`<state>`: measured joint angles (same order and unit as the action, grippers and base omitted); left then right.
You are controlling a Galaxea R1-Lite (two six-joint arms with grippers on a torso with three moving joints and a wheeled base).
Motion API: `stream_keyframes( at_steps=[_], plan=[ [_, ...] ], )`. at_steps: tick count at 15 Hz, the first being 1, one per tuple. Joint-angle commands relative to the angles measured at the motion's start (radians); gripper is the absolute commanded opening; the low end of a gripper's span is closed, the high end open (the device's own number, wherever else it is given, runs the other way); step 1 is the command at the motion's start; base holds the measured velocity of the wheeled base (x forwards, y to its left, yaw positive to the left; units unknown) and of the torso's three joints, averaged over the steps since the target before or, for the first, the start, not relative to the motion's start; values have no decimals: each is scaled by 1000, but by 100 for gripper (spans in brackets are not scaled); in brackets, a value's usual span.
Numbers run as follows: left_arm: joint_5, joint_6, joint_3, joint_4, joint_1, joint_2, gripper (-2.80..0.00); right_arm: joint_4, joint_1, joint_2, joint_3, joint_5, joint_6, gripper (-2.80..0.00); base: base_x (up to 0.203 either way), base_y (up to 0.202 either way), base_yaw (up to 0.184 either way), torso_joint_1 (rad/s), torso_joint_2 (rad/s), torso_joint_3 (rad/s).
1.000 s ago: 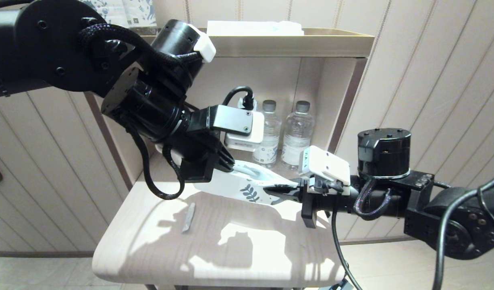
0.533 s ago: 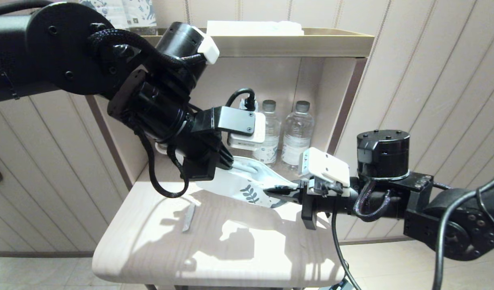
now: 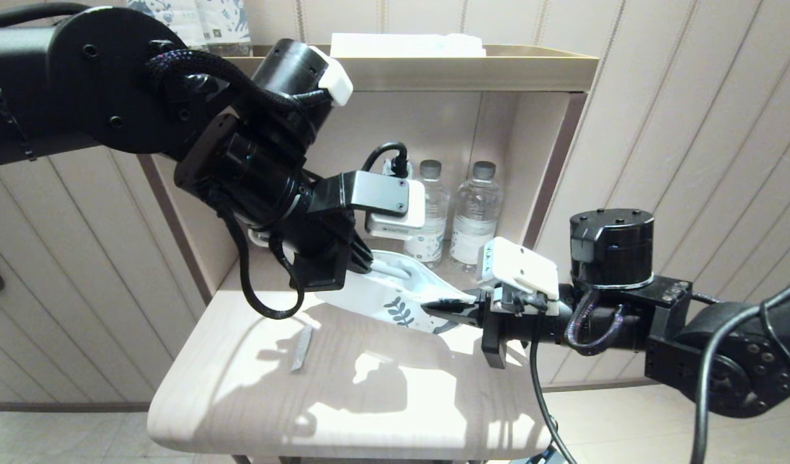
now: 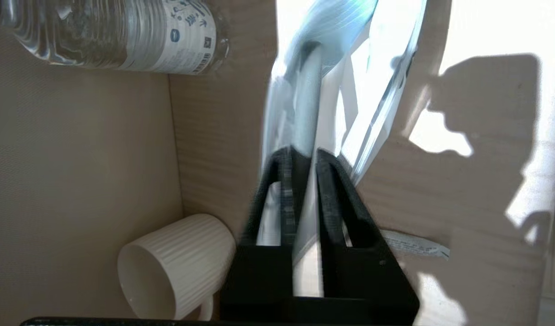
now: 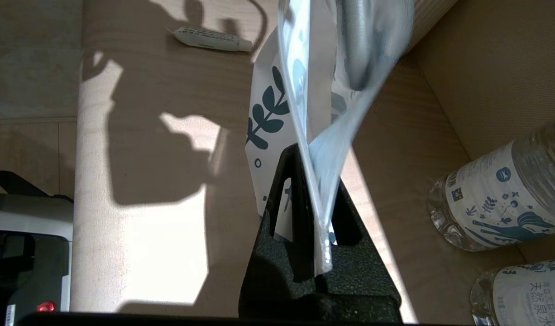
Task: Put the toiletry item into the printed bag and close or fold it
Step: Place the toothbrush in the storage bag
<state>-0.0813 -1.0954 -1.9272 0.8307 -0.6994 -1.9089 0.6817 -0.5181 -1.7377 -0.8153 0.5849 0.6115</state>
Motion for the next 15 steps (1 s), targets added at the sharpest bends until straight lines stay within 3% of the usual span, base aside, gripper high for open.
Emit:
stream_keyframes(
  at_steps=[1,9,13,15],
  plan=[
    [0,-6,0,1,0,-5,0,5,0,-1,-1,4,4,-280,0,0,0,0,0,0],
    [-10,19,-3,-50,-3,-8,0,5,0,-3,-8,4,4,-280,0,0,0,0,0,0],
    [-22,184,-3,-132,66,57,0,4,7,-3,-24,4,-9,-280,0,0,0,0,0,0],
    [-62,239,-3,-153,136,108,0,2,19,-8,-32,4,-10,-280,0,0,0,0,0,0]
  ],
)
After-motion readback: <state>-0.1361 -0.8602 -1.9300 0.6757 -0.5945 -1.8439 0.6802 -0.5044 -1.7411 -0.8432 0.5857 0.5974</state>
